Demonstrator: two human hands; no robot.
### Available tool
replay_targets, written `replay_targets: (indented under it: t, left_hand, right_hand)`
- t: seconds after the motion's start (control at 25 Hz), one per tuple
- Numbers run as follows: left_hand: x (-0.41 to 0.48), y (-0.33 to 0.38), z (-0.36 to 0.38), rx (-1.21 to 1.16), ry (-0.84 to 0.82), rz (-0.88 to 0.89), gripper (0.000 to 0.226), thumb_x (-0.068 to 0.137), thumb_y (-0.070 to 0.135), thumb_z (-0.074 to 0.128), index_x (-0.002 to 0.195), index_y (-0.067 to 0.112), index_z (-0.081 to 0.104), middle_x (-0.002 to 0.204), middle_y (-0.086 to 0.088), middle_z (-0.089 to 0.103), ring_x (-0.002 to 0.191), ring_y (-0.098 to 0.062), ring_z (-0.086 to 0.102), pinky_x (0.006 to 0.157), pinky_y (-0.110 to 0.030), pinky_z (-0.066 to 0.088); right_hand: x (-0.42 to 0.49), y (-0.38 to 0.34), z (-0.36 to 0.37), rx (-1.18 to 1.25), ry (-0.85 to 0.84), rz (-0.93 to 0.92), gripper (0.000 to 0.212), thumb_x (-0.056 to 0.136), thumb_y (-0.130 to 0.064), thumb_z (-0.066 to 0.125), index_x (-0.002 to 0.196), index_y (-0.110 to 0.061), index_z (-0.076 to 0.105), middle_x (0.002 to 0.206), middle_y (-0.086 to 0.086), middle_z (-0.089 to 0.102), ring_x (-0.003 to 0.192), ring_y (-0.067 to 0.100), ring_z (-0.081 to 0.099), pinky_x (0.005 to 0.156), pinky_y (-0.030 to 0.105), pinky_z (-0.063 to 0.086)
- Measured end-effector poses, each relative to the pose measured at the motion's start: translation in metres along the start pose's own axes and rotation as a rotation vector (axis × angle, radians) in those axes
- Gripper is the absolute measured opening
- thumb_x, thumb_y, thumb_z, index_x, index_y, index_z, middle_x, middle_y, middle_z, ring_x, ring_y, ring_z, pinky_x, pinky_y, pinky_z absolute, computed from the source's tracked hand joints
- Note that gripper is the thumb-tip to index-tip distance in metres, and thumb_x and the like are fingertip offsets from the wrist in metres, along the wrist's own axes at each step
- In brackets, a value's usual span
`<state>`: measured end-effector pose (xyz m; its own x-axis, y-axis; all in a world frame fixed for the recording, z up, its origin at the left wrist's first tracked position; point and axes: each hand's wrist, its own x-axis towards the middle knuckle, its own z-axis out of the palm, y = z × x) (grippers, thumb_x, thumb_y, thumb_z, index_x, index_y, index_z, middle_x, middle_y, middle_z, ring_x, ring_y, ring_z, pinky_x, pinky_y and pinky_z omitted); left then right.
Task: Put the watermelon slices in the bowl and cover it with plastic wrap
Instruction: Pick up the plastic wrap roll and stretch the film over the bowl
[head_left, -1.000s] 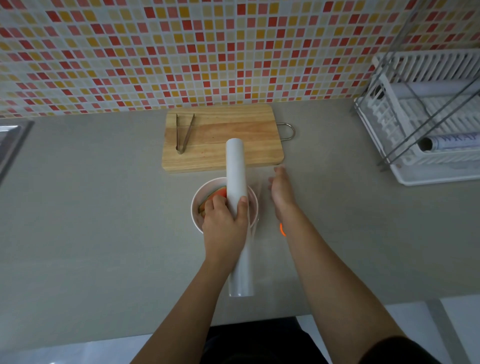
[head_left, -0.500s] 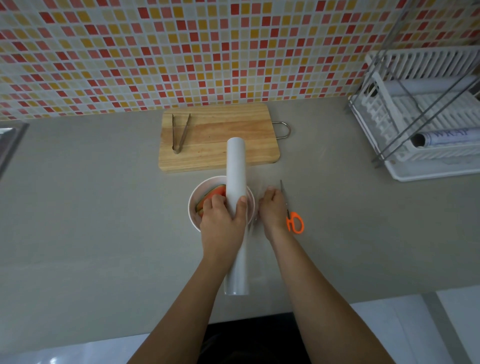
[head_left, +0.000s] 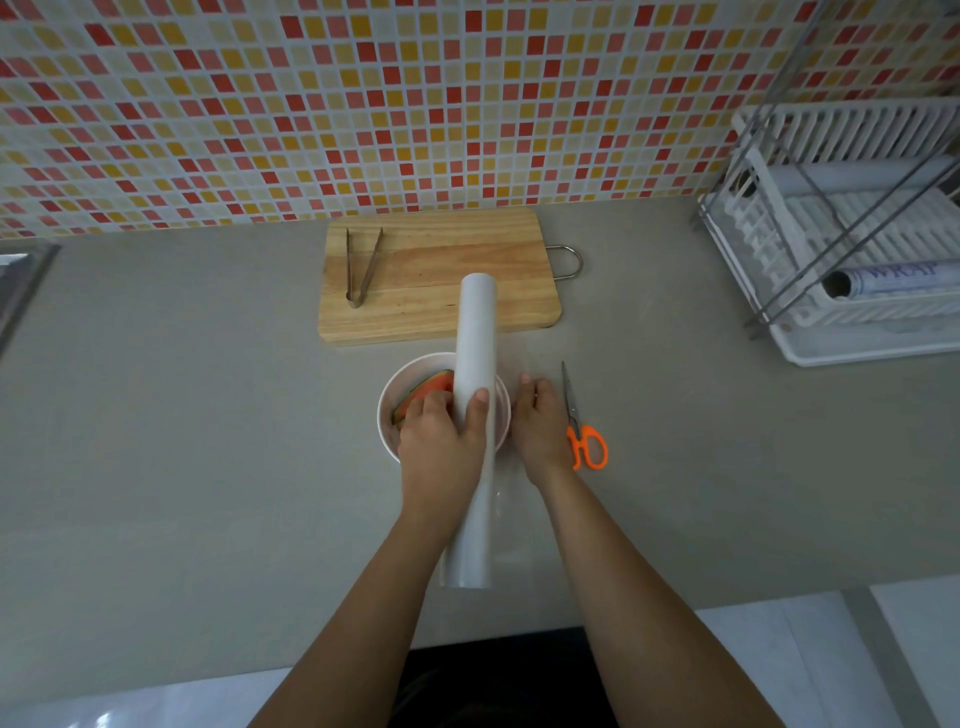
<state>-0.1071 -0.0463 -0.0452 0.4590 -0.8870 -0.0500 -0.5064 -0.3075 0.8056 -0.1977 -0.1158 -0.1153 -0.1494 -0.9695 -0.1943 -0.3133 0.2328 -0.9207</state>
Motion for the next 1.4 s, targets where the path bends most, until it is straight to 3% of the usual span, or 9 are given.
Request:
replay_targets:
  t: [0.24, 0.36, 0.44, 0.6, 0.72, 0.84, 0.96, 1.12, 1.4]
  left_hand:
    - [0.000, 0.004, -0.008, -0.184, -0.088, -0.202, 0.036, 0.100, 0.032, 0.031, 0.114, 0.008, 0.055, 0.089, 0.004, 0.059, 0.077, 0.002, 0.054, 0.077, -0.022, 0.039]
    - [0.001, 0.001, -0.006, -0.079, -0.128, -0.162, 0.058, 0.084, 0.052, 0.057, 0.124, 0.011, 0.047, 0.117, -0.005, 0.056, 0.108, -0.018, 0.053, 0.095, -0.040, 0.042]
    - [0.002, -0.002, -0.009, -0.068, -0.128, -0.132, 0.063, 0.075, 0.046, 0.071, 0.122, 0.013, 0.045, 0.107, 0.004, 0.057, 0.105, -0.016, 0.054, 0.087, -0.034, 0.047]
    - [0.004, -0.007, -0.021, -0.134, -0.103, -0.206, 0.024, 0.083, 0.039, 0.063, 0.103, 0.030, 0.054, 0.081, 0.017, 0.057, 0.080, -0.010, 0.058, 0.067, -0.027, 0.045]
    - [0.008, -0.013, -0.031, -0.378, -0.164, -0.378, 0.031, 0.092, 0.035, 0.051, 0.118, 0.020, 0.059, 0.099, -0.003, 0.066, 0.086, -0.020, 0.062, 0.073, -0.036, 0.053]
    - [0.009, -0.011, -0.036, -0.589, -0.171, -0.517, 0.030, 0.095, 0.035, 0.040, 0.115, 0.020, 0.056, 0.090, -0.006, 0.064, 0.073, -0.019, 0.061, 0.051, -0.028, 0.049]
    - [0.009, -0.011, -0.034, -0.269, -0.178, -0.377, 0.048, 0.083, 0.057, 0.052, 0.113, 0.021, 0.040, 0.090, 0.006, 0.055, 0.080, -0.012, 0.058, 0.056, -0.028, 0.045]
    - [0.014, -0.022, -0.042, -0.069, -0.112, -0.279, 0.053, 0.072, 0.047, 0.073, 0.103, 0.018, 0.042, 0.087, 0.009, 0.053, 0.076, -0.007, 0.055, 0.053, -0.024, 0.040]
    - [0.016, -0.033, -0.064, -0.491, -0.217, -0.478, 0.047, 0.072, 0.046, 0.052, 0.104, 0.011, 0.056, 0.084, -0.012, 0.064, 0.067, -0.024, 0.063, 0.061, -0.041, 0.055]
  right_hand:
    - [0.004, 0.002, -0.002, -0.019, -0.040, -0.087, 0.030, 0.097, -0.022, 0.041, 0.068, -0.014, 0.042, 0.061, -0.005, 0.045, 0.066, 0.018, 0.045, 0.061, 0.031, 0.031]
    - [0.006, 0.004, -0.001, -0.025, -0.062, -0.074, 0.029, 0.096, -0.026, 0.042, 0.073, -0.009, 0.047, 0.064, -0.001, 0.049, 0.068, 0.020, 0.048, 0.062, 0.034, 0.035]
    - [0.007, 0.006, -0.001, -0.020, -0.071, -0.058, 0.029, 0.096, -0.027, 0.042, 0.073, -0.010, 0.048, 0.063, -0.002, 0.049, 0.066, 0.019, 0.048, 0.061, 0.033, 0.035]
    - [0.009, 0.007, 0.000, 0.002, -0.073, -0.049, 0.032, 0.096, -0.028, 0.042, 0.065, -0.018, 0.042, 0.061, -0.005, 0.047, 0.062, 0.014, 0.045, 0.060, 0.031, 0.033]
    - [0.012, 0.009, -0.003, -0.001, -0.100, -0.039, 0.033, 0.096, -0.031, 0.043, 0.064, -0.021, 0.041, 0.062, -0.007, 0.047, 0.061, 0.010, 0.044, 0.060, 0.031, 0.035]
    - [0.014, 0.011, -0.004, -0.014, -0.125, -0.037, 0.030, 0.096, -0.032, 0.042, 0.069, -0.019, 0.044, 0.065, -0.007, 0.048, 0.067, 0.014, 0.046, 0.062, 0.031, 0.035]
    - [0.014, 0.011, -0.004, -0.018, -0.136, -0.030, 0.029, 0.096, -0.032, 0.042, 0.071, -0.016, 0.045, 0.065, -0.005, 0.048, 0.070, 0.016, 0.047, 0.067, 0.034, 0.037]
    - [0.014, 0.011, -0.004, -0.004, -0.129, -0.030, 0.030, 0.095, -0.032, 0.042, 0.069, -0.018, 0.044, 0.065, -0.006, 0.049, 0.066, 0.013, 0.046, 0.062, 0.031, 0.034]
    - [0.015, 0.012, -0.005, -0.039, -0.114, -0.008, 0.027, 0.095, -0.035, 0.042, 0.078, -0.016, 0.050, 0.072, -0.004, 0.054, 0.073, 0.015, 0.050, 0.061, 0.027, 0.030]
